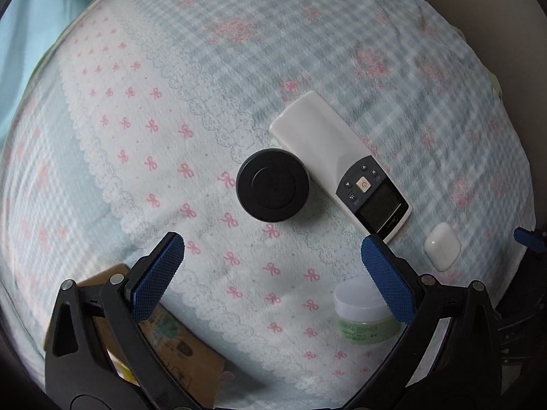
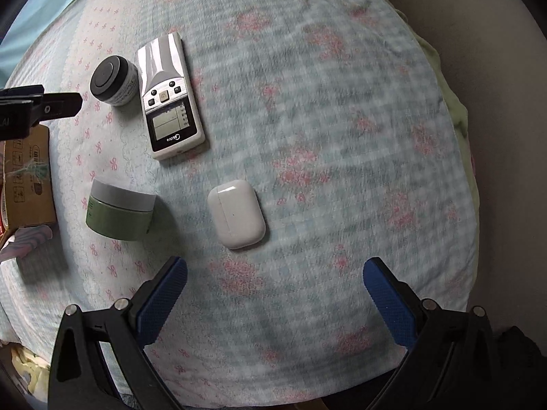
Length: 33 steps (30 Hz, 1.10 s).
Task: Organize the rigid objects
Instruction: 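Grasp the black-capped container with the left tool while the right tool grasps the white earbud case, then carry the black-capped container with the left tool while the right tool carries the earbud case to the box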
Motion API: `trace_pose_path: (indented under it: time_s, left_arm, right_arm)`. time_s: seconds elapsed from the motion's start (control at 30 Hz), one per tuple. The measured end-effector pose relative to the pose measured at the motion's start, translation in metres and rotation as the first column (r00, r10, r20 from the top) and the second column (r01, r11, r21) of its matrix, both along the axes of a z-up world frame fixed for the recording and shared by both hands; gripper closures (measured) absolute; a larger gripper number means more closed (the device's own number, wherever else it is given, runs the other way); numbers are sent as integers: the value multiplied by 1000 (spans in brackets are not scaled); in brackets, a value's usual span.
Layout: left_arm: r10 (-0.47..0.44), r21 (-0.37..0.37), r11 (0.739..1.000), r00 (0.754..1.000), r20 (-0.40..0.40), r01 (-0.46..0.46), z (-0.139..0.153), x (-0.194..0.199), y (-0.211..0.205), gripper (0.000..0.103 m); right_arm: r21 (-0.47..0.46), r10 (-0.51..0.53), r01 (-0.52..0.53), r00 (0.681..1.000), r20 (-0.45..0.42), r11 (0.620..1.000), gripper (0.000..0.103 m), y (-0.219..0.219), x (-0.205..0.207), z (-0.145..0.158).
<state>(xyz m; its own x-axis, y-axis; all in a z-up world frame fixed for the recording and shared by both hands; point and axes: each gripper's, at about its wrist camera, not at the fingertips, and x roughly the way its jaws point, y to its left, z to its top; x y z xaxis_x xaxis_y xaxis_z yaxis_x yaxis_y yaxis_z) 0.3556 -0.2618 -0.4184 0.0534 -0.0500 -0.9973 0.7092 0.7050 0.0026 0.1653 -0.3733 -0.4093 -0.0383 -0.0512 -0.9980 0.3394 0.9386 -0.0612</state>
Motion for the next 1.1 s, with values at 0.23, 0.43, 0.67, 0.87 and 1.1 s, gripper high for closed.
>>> trace_pose_path:
  time_s: [0.23, 0.43, 0.67, 0.87, 1.1]
  left_arm:
    - [-78, 26, 997, 997, 1, 78, -36, 16, -16, 2]
    - [-139, 41, 989, 990, 1, 139, -55, 20, -24, 15]
    - [-223, 55, 974, 975, 16, 222, -67, 25, -43, 33]
    - [-248, 39, 968, 969, 8, 247, -78, 19, -70, 49]
    - [-249, 26, 968, 968, 11, 249, -77, 7, -77, 49]
  right_arm:
    - [-13, 60, -61, 997, -46, 998, 7, 16, 14, -43]
    - [-2, 86, -87, 994, -72, 996, 22, 24, 23, -67]
    - [15, 82, -81, 993, -86, 997, 29, 26, 31, -80]
    - [14, 104, -103, 991, -87, 995, 48, 25, 47, -76]
    - [32, 99, -96, 991, -91, 995, 61, 21, 61, -77]
